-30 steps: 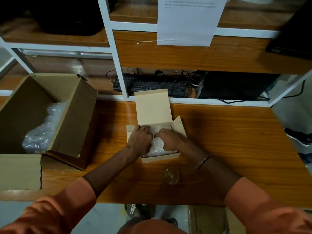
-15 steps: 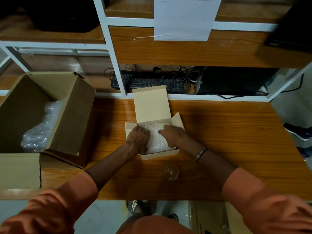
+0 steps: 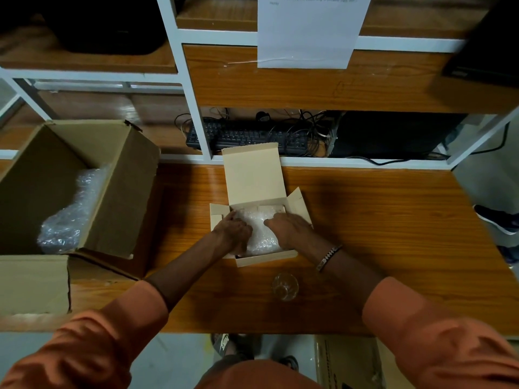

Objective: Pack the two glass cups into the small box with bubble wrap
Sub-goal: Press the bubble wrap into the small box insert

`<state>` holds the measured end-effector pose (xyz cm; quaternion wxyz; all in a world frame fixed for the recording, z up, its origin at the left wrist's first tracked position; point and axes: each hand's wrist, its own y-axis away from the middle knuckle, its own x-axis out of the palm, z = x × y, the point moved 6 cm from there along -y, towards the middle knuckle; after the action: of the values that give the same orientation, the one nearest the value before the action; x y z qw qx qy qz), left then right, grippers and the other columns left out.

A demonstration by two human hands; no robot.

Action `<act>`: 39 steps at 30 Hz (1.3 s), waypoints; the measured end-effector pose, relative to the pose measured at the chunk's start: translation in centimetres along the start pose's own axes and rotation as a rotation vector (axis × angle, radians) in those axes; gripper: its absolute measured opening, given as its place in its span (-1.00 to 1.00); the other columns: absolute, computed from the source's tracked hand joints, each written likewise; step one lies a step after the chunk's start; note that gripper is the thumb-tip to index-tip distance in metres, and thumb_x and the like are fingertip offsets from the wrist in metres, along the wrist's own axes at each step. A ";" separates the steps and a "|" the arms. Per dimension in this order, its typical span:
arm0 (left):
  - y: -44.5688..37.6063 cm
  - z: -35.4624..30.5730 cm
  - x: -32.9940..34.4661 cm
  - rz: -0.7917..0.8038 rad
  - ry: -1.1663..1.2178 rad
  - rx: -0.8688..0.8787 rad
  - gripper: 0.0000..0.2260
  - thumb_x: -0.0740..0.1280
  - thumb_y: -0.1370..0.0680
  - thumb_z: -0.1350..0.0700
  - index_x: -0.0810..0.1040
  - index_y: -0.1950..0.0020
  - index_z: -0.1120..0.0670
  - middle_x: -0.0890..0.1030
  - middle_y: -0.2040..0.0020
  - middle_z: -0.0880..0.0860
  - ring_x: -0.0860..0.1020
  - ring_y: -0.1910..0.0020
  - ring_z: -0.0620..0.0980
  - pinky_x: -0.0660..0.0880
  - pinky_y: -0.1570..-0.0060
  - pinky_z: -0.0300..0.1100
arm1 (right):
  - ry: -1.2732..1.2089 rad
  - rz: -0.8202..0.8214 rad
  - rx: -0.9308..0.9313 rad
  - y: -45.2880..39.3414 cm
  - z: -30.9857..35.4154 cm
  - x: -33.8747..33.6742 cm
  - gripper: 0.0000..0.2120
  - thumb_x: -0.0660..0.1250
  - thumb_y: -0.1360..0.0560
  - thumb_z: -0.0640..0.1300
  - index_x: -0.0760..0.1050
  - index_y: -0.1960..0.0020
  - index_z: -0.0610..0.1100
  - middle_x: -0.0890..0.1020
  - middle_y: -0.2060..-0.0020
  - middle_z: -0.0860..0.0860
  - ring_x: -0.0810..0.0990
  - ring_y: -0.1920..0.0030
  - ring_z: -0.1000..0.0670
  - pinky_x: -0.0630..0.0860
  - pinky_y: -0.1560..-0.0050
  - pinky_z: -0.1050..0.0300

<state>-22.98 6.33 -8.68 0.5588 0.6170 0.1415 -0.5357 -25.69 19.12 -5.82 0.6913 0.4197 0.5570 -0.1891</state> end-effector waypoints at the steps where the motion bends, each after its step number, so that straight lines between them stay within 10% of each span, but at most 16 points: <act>1: 0.1 0.1 -0.6 -0.017 0.044 -0.001 -0.55 0.27 -0.64 0.01 0.44 -0.50 0.16 0.48 -0.52 0.19 0.38 -0.55 0.15 0.09 -0.61 0.15 | -0.011 0.013 0.013 -0.1 0.0 -0.1 -0.51 0.39 -0.47 -0.40 0.52 -0.35 -0.09 0.62 -0.20 -0.15 0.65 -0.15 -0.19 0.63 -0.05 -0.08; 9: -0.3 0.4 -1.3 -0.176 -0.073 -0.115 -0.39 0.21 -0.65 -0.27 0.46 -0.48 0.18 0.48 -0.49 0.23 0.42 -0.49 0.22 0.21 -0.56 0.13 | 0.027 -0.024 0.035 -0.9 -0.6 -2.5 -0.47 0.46 -0.46 -0.31 0.52 -0.41 -0.06 0.62 -0.27 -0.11 0.63 -0.23 -0.16 0.61 -0.07 -0.05; 14: -0.3 -0.1 -0.7 -0.246 -0.075 -0.191 -0.23 0.12 -0.67 -0.30 0.09 -0.67 0.22 0.37 -0.55 0.27 0.33 -0.53 0.27 0.18 -0.57 0.15 | 0.050 -0.041 0.019 -0.5 -0.3 -2.0 -0.49 0.42 -0.51 -0.31 0.48 -0.43 -0.07 0.63 -0.23 -0.13 0.63 -0.22 -0.18 0.55 0.00 -0.02; 28: -0.2 -0.3 -0.6 -0.159 -0.111 -0.187 -0.40 0.32 -0.59 -0.24 0.50 -0.46 0.17 0.50 -0.47 0.16 0.38 -0.51 0.15 0.16 -0.58 0.10 | 0.031 0.024 0.029 -1.5 0.2 -2.0 -0.51 0.40 -0.52 -0.36 0.49 -0.43 -0.12 0.61 -0.27 -0.16 0.63 -0.23 -0.19 0.51 0.02 0.00; 39: -1.5 0.4 -0.1 -0.167 -0.029 -0.218 -0.51 0.31 -0.62 -0.28 0.63 -0.26 0.11 0.73 -0.13 0.01 0.68 -0.10 -0.02 0.35 -0.43 -0.09 | -0.006 -0.113 -0.027 -0.9 -0.3 0.6 -0.52 0.37 -0.52 -0.38 0.47 -0.41 -0.15 0.64 -0.11 -0.17 0.66 -0.11 -0.18 0.57 0.04 -0.02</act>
<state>-24.40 6.51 -9.28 0.5779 0.5309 0.2416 -0.5707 -26.38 18.96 -6.72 0.6868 0.3776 0.5801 -0.2218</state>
